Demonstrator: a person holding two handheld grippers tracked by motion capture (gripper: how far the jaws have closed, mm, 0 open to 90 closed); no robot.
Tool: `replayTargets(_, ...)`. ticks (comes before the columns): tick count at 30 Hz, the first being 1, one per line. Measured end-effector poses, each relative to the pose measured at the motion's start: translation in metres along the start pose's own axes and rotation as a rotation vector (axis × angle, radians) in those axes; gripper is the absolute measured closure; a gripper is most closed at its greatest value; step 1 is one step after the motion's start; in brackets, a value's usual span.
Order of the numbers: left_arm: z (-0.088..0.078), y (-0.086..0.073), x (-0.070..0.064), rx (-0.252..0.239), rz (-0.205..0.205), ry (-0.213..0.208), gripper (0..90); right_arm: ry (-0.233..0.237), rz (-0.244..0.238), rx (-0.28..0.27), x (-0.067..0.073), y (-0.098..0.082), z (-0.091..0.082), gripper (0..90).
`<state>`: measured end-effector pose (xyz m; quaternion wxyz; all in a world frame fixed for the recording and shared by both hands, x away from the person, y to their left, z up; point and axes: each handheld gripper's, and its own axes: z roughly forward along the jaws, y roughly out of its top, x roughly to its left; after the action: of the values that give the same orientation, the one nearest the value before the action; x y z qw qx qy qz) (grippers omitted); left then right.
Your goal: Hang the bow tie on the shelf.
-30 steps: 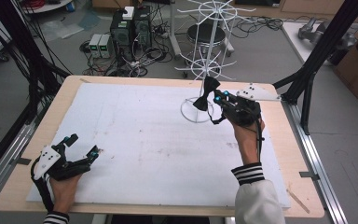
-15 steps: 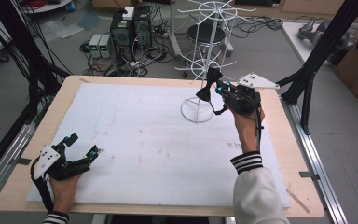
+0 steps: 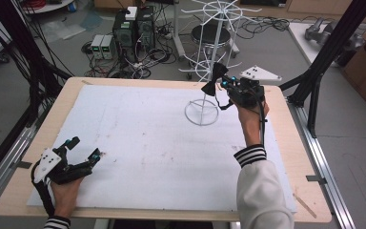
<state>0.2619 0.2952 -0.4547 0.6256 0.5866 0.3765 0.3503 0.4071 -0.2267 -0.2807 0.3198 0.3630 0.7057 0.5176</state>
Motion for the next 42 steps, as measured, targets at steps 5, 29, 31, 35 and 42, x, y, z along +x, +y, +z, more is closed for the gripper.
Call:
replayTargets(5,0.0,0.0,0.0,0.0,0.0,0.0,9.4,-0.013,0.005,0.013,-0.004,-0.001,0.006,86.6)
replayTargets(29,0.0,0.0,0.0,0.002,0.003,0.0,9.4,-0.034,0.025,0.041,-0.013,-0.008,0.015,75.3)
replayTargets(31,0.0,0.0,0.0,0.003,0.003,0.0,9.4,-0.037,0.024,0.037,-0.014,-0.008,0.014,73.9)
replayTargets(35,0.0,0.0,0.0,0.003,0.004,0.0,9.4,-0.046,0.031,0.028,-0.015,-0.007,0.011,67.5)
replayTargets(42,0.0,0.0,0.0,0.004,0.002,0.002,9.4,-0.055,0.034,-0.008,-0.01,0.0,-0.005,45.6)
